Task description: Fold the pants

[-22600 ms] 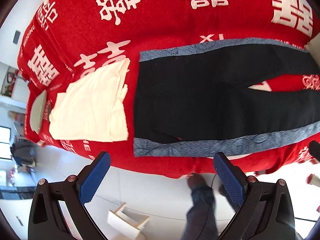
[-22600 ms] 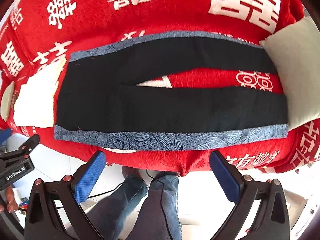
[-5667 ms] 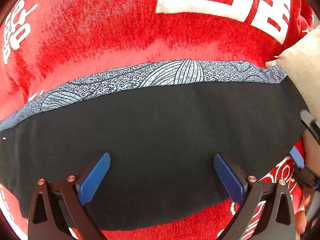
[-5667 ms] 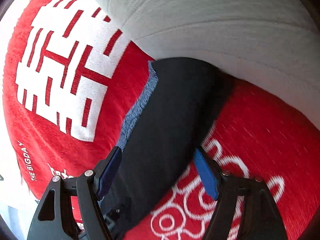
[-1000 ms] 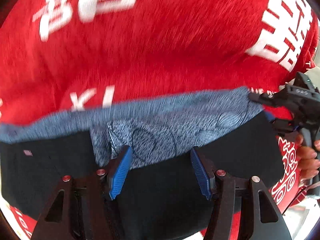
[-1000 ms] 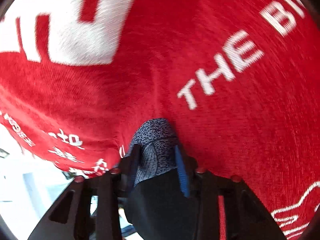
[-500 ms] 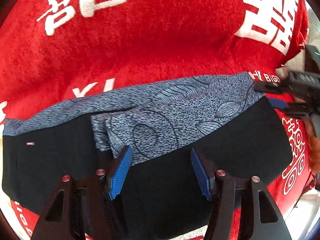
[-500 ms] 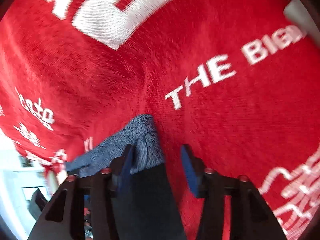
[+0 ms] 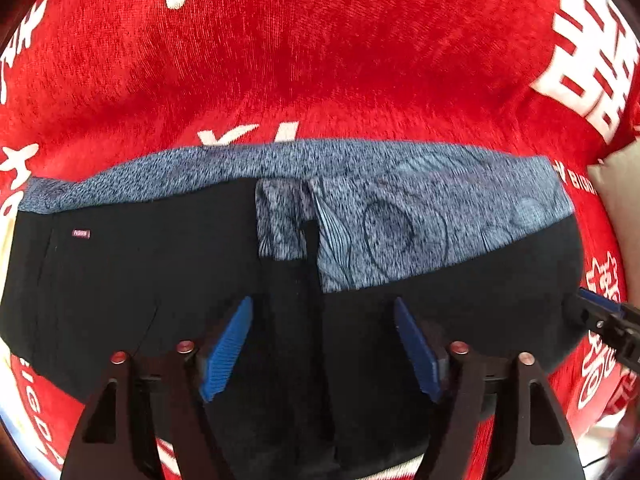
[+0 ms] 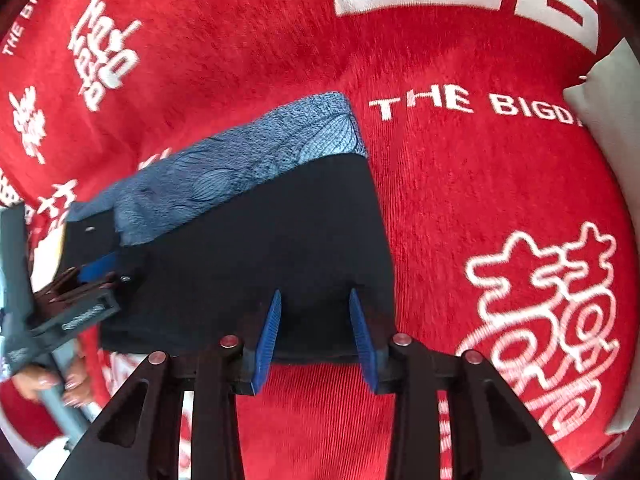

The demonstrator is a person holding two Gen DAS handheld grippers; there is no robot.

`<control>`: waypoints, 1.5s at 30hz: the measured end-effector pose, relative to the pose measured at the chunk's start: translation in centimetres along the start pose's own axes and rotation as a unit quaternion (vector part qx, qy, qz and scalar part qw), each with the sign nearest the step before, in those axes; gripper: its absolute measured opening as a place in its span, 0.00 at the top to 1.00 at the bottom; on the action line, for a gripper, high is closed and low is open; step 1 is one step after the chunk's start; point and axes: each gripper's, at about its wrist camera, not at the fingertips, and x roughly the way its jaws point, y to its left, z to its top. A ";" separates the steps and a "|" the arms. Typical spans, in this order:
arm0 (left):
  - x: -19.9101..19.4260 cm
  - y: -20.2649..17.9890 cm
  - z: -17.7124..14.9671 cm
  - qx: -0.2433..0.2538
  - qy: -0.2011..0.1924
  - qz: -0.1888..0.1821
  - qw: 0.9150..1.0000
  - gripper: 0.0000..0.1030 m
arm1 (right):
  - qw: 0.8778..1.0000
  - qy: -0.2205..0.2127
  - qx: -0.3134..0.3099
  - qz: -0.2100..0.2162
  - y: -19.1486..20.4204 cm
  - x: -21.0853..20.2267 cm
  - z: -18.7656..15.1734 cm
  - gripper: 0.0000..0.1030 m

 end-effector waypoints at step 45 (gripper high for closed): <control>-5.9 7.3 -5.5 -0.131 0.055 0.039 0.989 0.12 | 0.995 0.056 -0.077 -0.006 8.5 -2.3 -1.3 0.29</control>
